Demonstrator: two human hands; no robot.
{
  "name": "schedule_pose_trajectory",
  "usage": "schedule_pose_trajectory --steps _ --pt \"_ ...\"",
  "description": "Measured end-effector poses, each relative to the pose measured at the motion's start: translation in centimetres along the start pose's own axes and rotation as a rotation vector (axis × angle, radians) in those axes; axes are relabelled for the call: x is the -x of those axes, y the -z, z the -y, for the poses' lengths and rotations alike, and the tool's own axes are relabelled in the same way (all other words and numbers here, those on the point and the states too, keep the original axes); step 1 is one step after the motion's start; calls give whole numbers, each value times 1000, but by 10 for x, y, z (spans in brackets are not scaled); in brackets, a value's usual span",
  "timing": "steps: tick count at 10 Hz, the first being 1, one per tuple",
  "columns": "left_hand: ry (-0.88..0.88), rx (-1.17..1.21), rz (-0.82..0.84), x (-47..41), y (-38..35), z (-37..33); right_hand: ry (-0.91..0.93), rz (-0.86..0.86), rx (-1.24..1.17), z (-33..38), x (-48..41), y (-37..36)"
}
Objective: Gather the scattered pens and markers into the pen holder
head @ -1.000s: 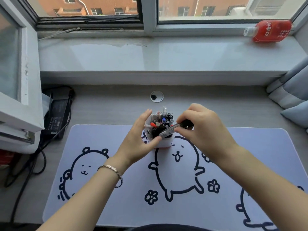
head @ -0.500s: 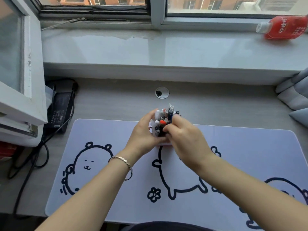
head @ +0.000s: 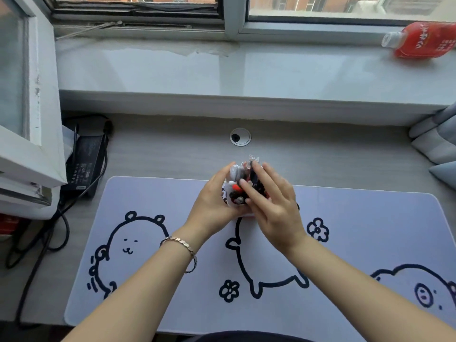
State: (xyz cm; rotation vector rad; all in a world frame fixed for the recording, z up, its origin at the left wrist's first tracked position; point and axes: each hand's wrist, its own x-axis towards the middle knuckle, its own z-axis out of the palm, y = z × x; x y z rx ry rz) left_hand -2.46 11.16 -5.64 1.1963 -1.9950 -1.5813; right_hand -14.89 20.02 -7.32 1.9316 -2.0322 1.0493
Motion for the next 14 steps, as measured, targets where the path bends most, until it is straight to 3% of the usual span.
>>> schedule_pose_trajectory --steps 2,3,4,5,6,7,8,9,10,13,14 --pt "27 -24 27 -1 -8 10 6 135 153 3 4 14" --pt "5 -82 -1 -3 -14 8 -36 150 -59 3 -13 33" --pt "-33 -96 -103 -3 -19 4 -365 99 -383 -6 -22 55" --pt "-45 -70 -139 -4 -17 -1 -682 202 -372 -22 -28 61" --pt "-56 -44 -132 -13 0 -5 -793 557 -223 -40 -29 59" --pt "-89 -9 -161 -32 31 -17 -788 756 -154 -44 -37 56" --pt "-45 24 -256 -55 63 -29 -749 837 -92 -43 -46 50" --pt "46 -72 -290 -72 89 -19 -735 854 -40 -42 -49 43" --pt "92 -139 -210 -78 104 1 -732 872 -31 -43 -47 40" --pt "60 -145 -92 -68 117 17 -709 893 65 -53 -44 47" --pt "165 -191 -87 -60 111 19 -707 872 79 -52 -48 54"
